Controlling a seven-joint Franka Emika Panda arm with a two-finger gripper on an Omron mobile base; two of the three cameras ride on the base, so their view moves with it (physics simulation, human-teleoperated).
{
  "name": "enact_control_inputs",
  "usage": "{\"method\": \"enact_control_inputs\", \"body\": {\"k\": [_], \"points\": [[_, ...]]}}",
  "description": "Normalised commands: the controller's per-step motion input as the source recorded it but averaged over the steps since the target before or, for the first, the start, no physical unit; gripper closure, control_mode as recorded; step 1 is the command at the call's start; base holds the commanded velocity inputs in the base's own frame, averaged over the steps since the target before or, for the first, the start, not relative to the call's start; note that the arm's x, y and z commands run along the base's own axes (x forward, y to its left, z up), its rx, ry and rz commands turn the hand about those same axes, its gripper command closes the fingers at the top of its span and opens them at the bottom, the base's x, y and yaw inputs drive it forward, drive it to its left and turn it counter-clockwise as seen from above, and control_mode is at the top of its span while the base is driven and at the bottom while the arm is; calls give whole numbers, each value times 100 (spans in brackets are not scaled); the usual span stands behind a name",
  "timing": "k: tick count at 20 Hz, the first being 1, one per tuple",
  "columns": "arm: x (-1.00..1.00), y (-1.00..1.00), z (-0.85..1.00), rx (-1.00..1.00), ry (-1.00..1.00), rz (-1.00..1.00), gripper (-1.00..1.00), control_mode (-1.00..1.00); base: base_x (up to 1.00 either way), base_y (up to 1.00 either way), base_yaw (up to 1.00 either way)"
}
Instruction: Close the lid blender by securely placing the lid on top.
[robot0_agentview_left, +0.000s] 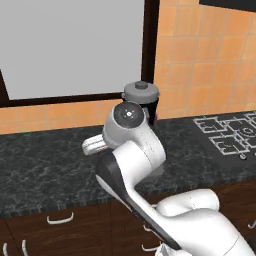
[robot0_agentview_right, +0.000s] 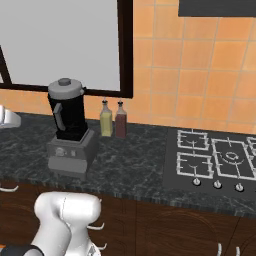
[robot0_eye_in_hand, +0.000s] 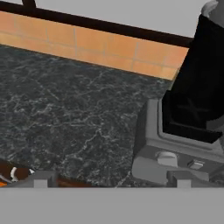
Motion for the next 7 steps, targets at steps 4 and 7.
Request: {"method": "enact_control_inputs", "body": {"k": [4,7], "points": [[-4,0,0,-1,1,0,-100,-100,0,0,0],[0,-1,0,1,0,0,-100,-100,0,0,0]]}}
